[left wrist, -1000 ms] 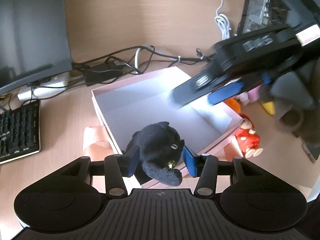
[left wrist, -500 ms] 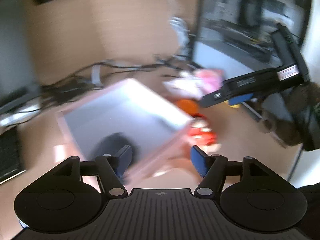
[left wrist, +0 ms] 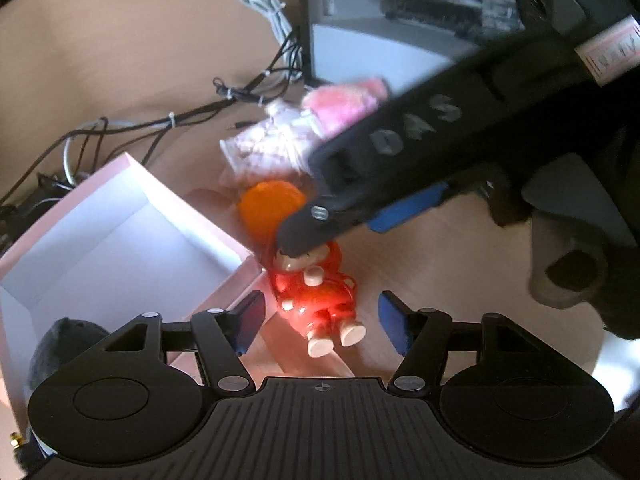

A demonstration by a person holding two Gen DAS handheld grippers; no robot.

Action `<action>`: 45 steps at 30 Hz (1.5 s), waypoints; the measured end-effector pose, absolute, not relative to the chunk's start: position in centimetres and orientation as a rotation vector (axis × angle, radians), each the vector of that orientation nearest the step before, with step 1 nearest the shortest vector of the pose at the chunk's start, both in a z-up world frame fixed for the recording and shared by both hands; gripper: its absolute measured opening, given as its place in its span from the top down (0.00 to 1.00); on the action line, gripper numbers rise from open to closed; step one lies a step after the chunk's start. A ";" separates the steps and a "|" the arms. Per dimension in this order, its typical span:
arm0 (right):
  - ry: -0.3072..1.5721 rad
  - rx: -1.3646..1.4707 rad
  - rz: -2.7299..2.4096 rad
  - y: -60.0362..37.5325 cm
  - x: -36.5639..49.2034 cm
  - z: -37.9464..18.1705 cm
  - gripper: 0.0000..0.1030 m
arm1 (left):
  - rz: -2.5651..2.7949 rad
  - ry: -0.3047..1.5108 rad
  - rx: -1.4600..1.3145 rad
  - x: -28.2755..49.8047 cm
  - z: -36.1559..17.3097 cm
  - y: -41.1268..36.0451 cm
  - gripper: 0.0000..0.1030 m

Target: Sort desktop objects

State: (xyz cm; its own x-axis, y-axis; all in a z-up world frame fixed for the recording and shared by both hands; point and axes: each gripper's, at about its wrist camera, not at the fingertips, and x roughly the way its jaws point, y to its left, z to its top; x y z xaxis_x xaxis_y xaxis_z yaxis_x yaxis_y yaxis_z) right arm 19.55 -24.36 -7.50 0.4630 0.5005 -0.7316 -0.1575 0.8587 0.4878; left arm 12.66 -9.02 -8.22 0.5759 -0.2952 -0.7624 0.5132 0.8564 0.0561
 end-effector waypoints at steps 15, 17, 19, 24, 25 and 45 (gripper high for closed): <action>1.058 0.251 0.614 -22.2 21.1 -9.3 0.22 | -0.448 0.888 0.282 12.6 -9.0 -7.6 0.56; 1.070 0.246 0.598 -22.2 20.9 -9.6 0.22 | -0.465 0.884 0.298 12.0 -9.0 -7.5 0.56; 1.076 0.254 0.578 -22.2 20.8 -9.9 0.22 | -0.478 0.881 0.313 11.4 -9.0 -7.4 0.56; 1.079 0.238 0.558 -21.3 20.5 -10.2 0.40 | -0.479 0.888 0.308 10.7 -8.8 -7.1 0.55; 1.077 0.231 0.553 -21.2 20.3 -10.1 0.44 | -0.480 0.889 0.305 10.6 -8.7 -7.0 0.55; 0.817 0.124 0.629 -15.8 21.4 1.1 0.48 | -0.377 0.671 0.245 11.4 -0.5 -1.1 0.56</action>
State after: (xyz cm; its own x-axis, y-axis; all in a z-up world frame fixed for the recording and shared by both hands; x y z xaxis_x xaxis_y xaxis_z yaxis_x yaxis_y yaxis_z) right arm 21.39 -15.81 1.06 0.5147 0.5680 -0.6422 -0.4754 0.8124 0.3376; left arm 11.40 -1.10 -0.49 0.7195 -0.2595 -0.6442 0.4153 0.9042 0.0997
